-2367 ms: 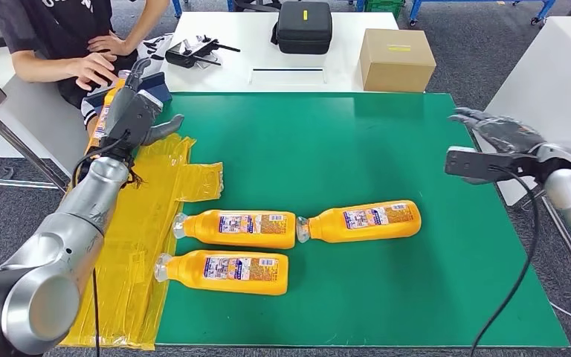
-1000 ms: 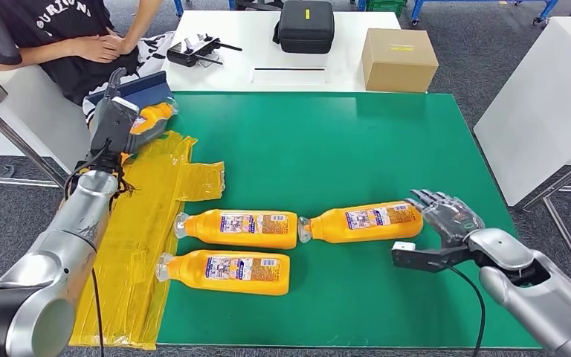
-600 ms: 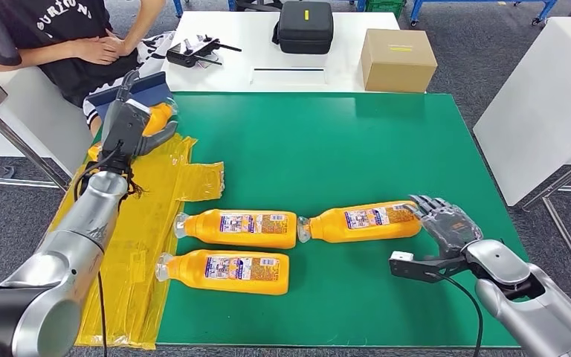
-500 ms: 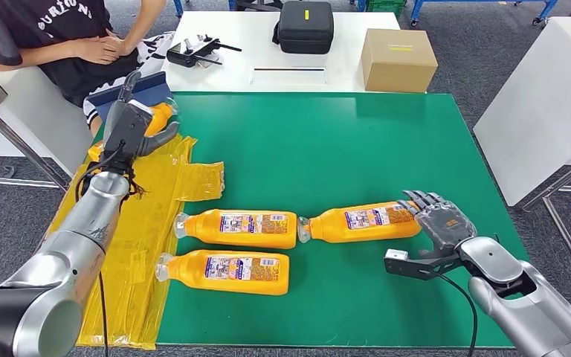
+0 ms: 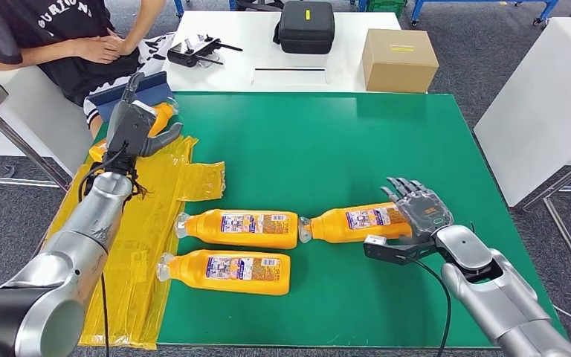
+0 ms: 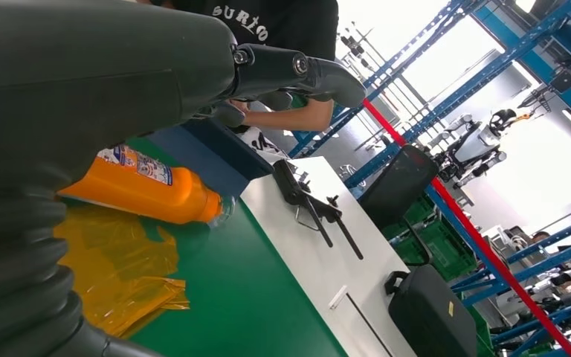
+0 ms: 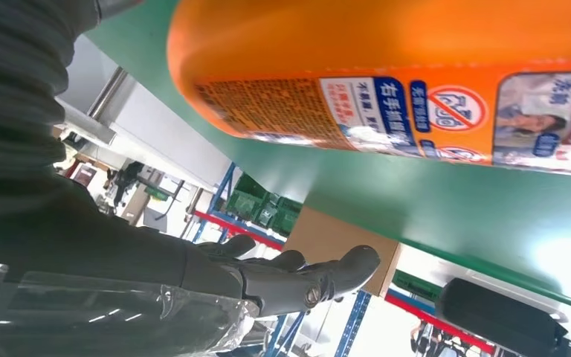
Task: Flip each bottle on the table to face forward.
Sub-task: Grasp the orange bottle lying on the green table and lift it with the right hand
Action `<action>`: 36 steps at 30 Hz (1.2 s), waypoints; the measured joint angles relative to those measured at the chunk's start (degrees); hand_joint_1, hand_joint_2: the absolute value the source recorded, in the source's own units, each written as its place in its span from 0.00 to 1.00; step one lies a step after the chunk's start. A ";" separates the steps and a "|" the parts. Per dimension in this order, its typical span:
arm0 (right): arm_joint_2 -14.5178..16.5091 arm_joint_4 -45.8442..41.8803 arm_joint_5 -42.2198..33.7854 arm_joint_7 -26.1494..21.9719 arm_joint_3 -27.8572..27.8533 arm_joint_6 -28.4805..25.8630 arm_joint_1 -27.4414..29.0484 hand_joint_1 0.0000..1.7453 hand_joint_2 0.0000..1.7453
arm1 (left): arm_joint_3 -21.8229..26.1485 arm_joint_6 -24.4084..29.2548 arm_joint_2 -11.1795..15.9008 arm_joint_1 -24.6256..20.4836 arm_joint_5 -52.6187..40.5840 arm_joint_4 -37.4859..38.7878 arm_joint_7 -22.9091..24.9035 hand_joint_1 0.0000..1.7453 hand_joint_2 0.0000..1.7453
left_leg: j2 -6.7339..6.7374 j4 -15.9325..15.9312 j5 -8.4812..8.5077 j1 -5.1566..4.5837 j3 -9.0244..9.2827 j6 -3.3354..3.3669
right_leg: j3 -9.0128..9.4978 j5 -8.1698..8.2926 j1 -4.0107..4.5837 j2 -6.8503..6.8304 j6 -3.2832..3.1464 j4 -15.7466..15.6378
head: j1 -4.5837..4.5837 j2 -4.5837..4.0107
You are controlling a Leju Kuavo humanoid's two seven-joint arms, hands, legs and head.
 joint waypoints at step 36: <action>6.98 27.72 -10.64 -6.82 5.13 6.63 -14.54 0.75 1.00 | 0.14 0.08 0.31 2.46 0.93 0.15 -0.29 0.00 1.00 | 0.09 0.00 0.02 0.03 0.10 -0.01 | 0.06 0.13 0.01 0.10 -0.16 0.00 | 0.00 0.00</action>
